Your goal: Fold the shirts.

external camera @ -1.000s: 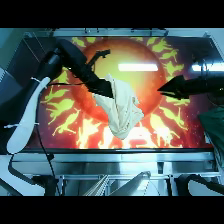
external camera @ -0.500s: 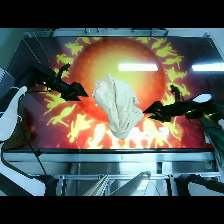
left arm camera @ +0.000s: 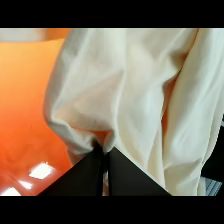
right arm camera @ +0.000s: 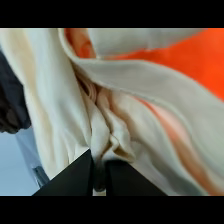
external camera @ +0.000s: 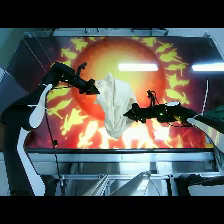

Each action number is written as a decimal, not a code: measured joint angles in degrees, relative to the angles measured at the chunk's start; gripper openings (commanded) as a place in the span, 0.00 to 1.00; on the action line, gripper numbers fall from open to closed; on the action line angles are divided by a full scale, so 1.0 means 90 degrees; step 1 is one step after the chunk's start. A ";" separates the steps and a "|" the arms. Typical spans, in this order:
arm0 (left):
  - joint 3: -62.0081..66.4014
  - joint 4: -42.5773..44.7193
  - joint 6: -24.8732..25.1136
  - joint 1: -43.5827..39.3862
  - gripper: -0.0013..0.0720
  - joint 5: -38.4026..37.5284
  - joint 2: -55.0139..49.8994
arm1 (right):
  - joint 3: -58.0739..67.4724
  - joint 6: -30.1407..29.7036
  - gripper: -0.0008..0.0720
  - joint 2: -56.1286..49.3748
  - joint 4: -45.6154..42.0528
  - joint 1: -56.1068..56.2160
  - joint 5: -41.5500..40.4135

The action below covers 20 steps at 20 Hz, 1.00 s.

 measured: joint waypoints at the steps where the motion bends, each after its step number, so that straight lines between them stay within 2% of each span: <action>1: 0.0214 -0.0002 -0.0029 -0.0068 0.03 0.0092 -0.0107 | 0.0019 -0.0131 0.05 0.0046 0.0119 -0.0029 0.0151; 4: 0.0597 -0.0017 -0.0129 -0.0092 0.03 0.0335 -0.0002 | 0.0053 -0.0352 0.05 0.0556 0.0321 -0.0415 0.0687; 7: 0.0585 -0.0015 -0.0129 0.0189 0.03 0.0544 0.0767 | 0.0066 -0.0423 0.05 0.1566 0.0444 -0.1375 0.1163; 10: 0.0559 -0.0005 -0.0129 0.0588 0.03 0.0784 0.1999 | 0.0172 -0.0386 0.05 0.2822 0.0843 -0.2756 0.1583; 14: 0.0551 -0.0100 -0.0051 0.0981 0.04 0.0733 0.3973 | 0.0680 -0.0391 0.05 0.4347 0.1902 -0.4325 0.2125; 17: 0.0549 -0.0087 0.0073 0.1185 0.04 0.0566 0.5200 | 0.1180 -0.0391 0.05 0.5141 0.2307 -0.4879 0.2234; 20: 0.0522 0.0010 0.0141 0.1207 0.04 0.0750 0.5831 | 0.1396 -0.0335 0.05 0.5527 0.2127 -0.4884 0.2200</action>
